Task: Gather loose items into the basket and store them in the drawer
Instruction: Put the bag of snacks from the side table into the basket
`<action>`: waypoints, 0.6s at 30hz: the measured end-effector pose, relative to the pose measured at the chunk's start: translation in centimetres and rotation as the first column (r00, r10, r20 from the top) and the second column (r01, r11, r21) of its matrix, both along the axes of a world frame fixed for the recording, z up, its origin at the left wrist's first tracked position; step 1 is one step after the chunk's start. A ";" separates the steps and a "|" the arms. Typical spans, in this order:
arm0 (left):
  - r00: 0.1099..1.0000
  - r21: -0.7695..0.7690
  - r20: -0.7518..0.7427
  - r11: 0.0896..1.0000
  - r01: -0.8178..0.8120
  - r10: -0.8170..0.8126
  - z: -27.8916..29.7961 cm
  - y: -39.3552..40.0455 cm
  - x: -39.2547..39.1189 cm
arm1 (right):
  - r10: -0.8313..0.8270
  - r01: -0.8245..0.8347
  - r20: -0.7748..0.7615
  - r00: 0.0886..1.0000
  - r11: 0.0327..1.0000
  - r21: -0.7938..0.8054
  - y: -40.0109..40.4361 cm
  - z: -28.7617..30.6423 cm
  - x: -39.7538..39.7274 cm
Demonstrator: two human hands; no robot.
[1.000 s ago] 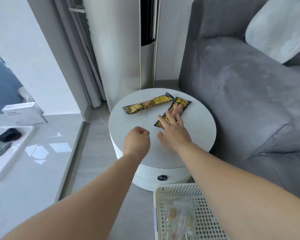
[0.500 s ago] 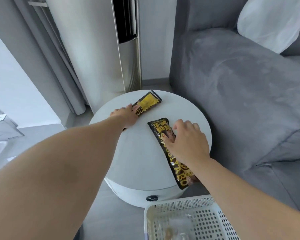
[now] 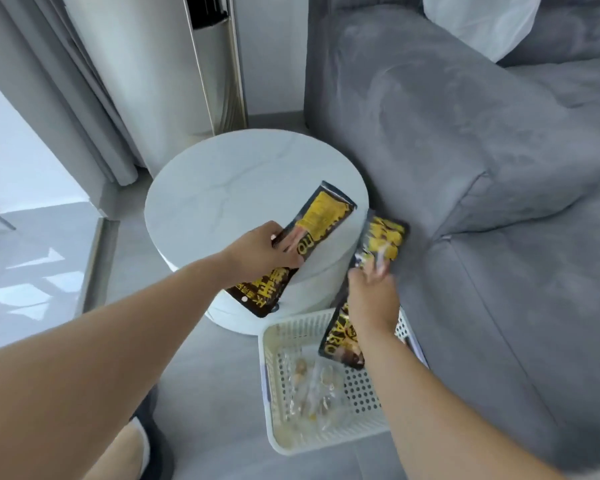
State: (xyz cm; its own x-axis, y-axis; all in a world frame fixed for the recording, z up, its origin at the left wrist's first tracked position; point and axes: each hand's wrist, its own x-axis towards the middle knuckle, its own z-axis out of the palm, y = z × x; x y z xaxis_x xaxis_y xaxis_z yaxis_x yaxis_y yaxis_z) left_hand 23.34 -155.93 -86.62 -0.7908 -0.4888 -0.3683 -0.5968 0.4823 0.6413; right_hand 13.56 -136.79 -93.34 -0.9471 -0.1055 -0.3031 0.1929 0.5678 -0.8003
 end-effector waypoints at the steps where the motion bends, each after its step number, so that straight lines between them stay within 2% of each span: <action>1: 0.999 -0.003 -0.027 1.000 0.031 -0.031 -0.1 1.5 0.5 | -0.096 0.103 0.108 0.989 0.993 -0.057 1.5 -1.3 0.5; 4: 0.992 0.037 -0.007 0.992 0.124 -0.124 -1.2 6.7 1.7 | -0.148 0.169 0.450 0.881 0.986 -0.007 6.8 -4.9 2.4; 6: 0.978 0.086 0.080 0.979 0.187 -0.194 -2.8 9.4 2.4 | -0.130 0.195 0.683 0.719 0.981 -0.019 9.1 -7.1 3.0; 7: 0.963 0.086 0.139 0.972 0.219 -0.229 -4.0 10.7 2.8 | -0.104 0.169 0.739 0.666 0.986 -0.013 10.0 -8.0 3.3; 10: 0.903 0.117 0.323 0.959 0.259 -0.283 -8.5 14.0 3.6 | -0.004 -0.013 0.765 0.643 1.000 0.016 11.7 -9.0 3.2; 13: 0.882 0.237 0.418 0.963 0.127 -0.219 -12.7 15.5 3.2 | 0.003 -0.061 0.737 0.676 0.997 0.052 11.9 -10.8 1.8; 18: 0.943 0.213 0.314 0.976 0.045 -0.112 -18.4 15.3 0.8 | -0.023 -0.070 0.622 0.783 0.990 0.124 11.2 -16.8 -0.8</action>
